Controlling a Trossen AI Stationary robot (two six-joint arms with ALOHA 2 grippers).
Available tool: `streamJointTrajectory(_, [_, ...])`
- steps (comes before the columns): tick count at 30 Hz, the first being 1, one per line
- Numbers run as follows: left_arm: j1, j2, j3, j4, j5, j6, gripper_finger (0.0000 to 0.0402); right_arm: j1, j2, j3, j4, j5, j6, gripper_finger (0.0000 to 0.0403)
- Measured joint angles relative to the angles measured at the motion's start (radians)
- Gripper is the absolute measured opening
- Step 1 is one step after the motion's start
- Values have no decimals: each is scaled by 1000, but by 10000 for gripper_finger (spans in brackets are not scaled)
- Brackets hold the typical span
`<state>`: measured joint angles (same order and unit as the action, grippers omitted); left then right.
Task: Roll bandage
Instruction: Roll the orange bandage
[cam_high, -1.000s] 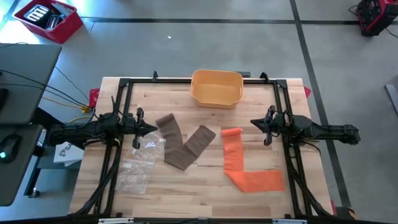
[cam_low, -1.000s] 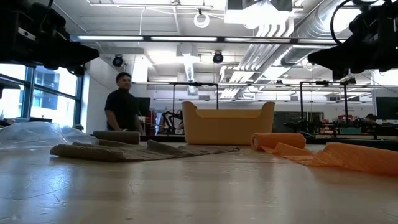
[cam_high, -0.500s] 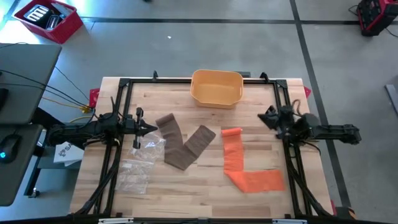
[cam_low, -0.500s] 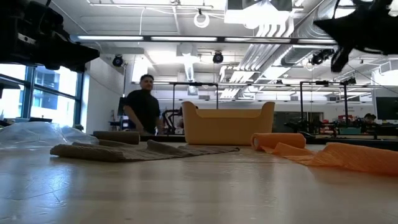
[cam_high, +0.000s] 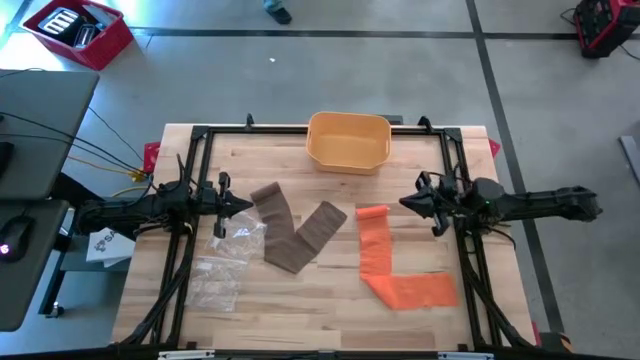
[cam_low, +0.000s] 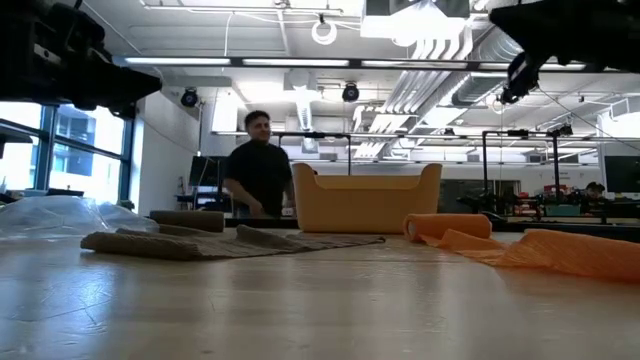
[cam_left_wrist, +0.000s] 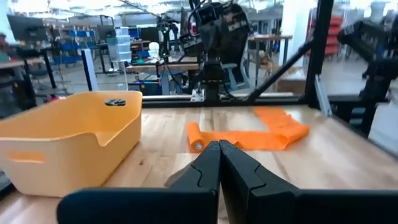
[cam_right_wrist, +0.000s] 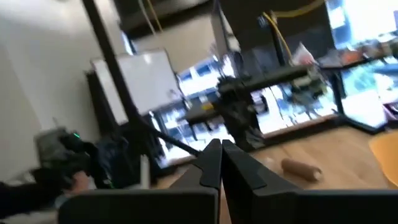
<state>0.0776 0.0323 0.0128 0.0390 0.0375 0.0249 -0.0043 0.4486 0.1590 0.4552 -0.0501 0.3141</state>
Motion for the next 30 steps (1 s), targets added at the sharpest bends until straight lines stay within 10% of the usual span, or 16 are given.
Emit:
streamJointTrajectory(10, [0,0,0,18,-83,-226,1,-180,236,291,-591,-51,1,90])
streamJointTrajectory(18, [0,0,0,18,-197,-233,1,-308,508,313,-634,-218,-154,205])
streamJointTrajectory(30, [0,32,0,20,-257,-260,0,-302,851,425,-736,-137,-444,213])
